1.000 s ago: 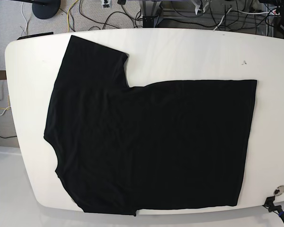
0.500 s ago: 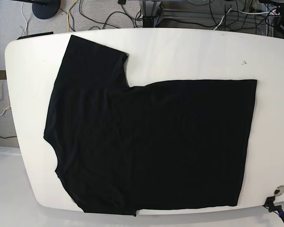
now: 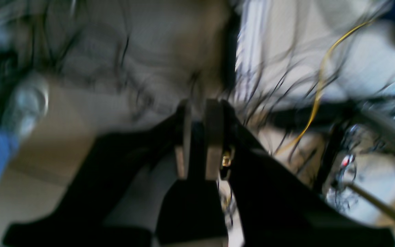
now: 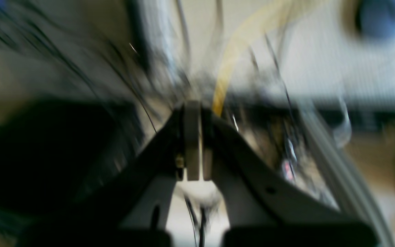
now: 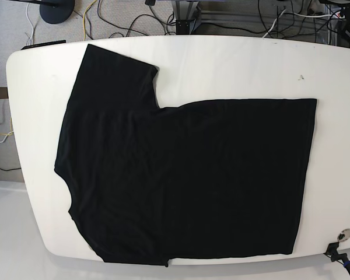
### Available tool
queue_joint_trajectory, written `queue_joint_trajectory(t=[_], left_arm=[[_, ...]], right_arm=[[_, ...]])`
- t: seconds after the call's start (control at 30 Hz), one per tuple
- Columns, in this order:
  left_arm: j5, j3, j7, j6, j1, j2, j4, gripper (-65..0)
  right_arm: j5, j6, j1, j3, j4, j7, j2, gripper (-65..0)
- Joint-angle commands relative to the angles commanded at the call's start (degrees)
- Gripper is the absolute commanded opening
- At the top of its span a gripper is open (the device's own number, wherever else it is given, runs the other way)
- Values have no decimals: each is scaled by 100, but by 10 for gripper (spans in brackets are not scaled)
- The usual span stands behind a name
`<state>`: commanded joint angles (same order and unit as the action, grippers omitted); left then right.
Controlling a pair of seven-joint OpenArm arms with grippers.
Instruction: Fold the T-shirt properly
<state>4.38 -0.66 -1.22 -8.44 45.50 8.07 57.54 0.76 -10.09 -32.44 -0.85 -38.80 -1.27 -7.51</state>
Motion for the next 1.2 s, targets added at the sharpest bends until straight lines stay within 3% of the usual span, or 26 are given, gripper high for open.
queue_joint_trajectory(t=[0.2, 0.57, 0.6, 0.83, 1.03, 1.2], left_arm=[[89, -24, 26, -26, 643, 169, 1094, -586], [782, -254, -109, -152, 1719, 991, 3454, -589], [674, -208, 59, -183, 1664, 795, 3024, -596], [579, -410, -7, -144, 2289, 930, 4701, -605], [477, -597, -94, -113, 2359, 911, 5754, -608], [521, -759, -609, -110, 1982, 927, 6252, -527]], right_arm=[[185, -9, -791, -18, -1383, 22, -158, -644], [326, 35, -2353, -389, -4171, 82, -549, -637], [310, 65, -1837, -81, -3245, 319, -365, -646], [378, 71, -2562, -454, -5686, 787, -582, -637], [807, 49, -2360, -1099, -6795, 1291, -560, -617], [833, 25, -1877, -1431, -7459, 1723, -480, -526]])
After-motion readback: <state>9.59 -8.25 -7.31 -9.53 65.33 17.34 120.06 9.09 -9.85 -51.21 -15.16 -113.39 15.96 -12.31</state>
